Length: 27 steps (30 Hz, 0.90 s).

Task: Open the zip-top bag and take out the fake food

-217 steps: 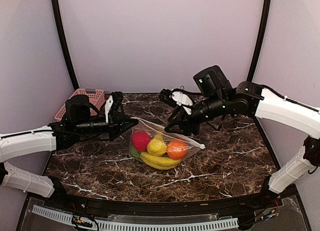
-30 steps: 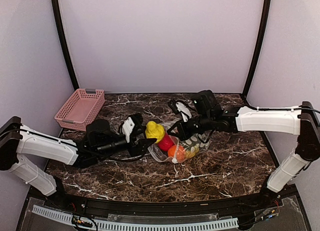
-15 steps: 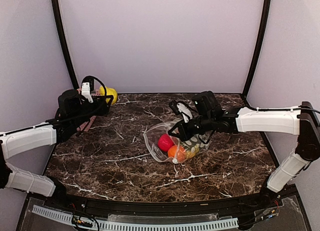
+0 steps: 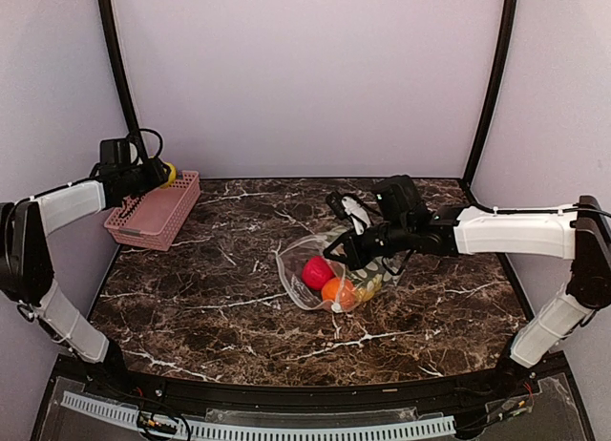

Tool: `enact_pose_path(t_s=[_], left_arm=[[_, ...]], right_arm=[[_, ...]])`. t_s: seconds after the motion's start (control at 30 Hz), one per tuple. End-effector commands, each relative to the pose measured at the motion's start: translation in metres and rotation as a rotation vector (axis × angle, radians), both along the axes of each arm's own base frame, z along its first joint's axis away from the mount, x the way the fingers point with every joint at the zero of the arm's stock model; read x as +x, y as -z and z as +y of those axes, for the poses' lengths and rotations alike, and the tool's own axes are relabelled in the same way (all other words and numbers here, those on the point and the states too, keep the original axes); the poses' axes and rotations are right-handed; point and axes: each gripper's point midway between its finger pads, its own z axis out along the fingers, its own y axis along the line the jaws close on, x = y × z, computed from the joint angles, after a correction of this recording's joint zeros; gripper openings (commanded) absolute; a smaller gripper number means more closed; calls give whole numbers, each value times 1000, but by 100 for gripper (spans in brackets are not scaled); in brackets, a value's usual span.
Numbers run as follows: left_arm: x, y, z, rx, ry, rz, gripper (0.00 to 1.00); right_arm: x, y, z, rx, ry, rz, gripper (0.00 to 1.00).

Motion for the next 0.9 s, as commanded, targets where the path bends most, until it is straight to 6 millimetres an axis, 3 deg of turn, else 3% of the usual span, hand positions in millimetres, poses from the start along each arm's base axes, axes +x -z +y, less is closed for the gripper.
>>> enact_pose_path(t_s=[0.0, 0.03, 0.07, 0.1, 0.13, 0.17, 0.2, 0.23, 0.27, 0.4, 0.43, 0.47, 0.5, 0.53, 0.87], left_arm=[[14, 28, 24, -55, -22, 110, 27], [21, 39, 29, -55, -32, 129, 27], [28, 35, 32, -50, -39, 117, 27], [34, 48, 34, -49, -43, 142, 27], [42, 43, 36, -40, -45, 128, 28], [48, 57, 37, -35, -46, 156, 29], [57, 52, 41, -15, -54, 142, 29], [62, 66, 43, -5, -60, 172, 29], [69, 61, 47, 21, -69, 157, 30], [95, 90, 60, 105, -90, 201, 34], [101, 86, 62, 119, -91, 196, 34], [105, 99, 67, 147, -99, 220, 35], [111, 95, 71, 163, -108, 212, 35], [113, 107, 76, 181, -118, 235, 35], [126, 133, 114, 300, -211, 256, 41]], right_arm=[[1, -9, -2, 32, -9, -28, 0], [1, -8, -2, 32, -10, -26, 0], [1, -9, -2, 32, -11, -26, 0], [1, -8, -2, 32, -11, -26, 0], [1, -8, -2, 31, -12, -24, 0], [1, -8, -2, 33, -15, -24, 0], [1, -8, -2, 32, -15, -25, 0], [1, -8, -2, 32, -16, -25, 0], [1, -8, -2, 31, -18, -24, 0], [1, -7, -1, 32, -20, -22, 0], [2, -6, -1, 31, -20, -20, 0], [2, -6, -1, 29, -21, -19, 0], [2, -6, 0, 30, -24, -20, 0], [3, -5, 0, 27, -25, -18, 0], [5, 1, 3, 16, -41, -7, 0]])
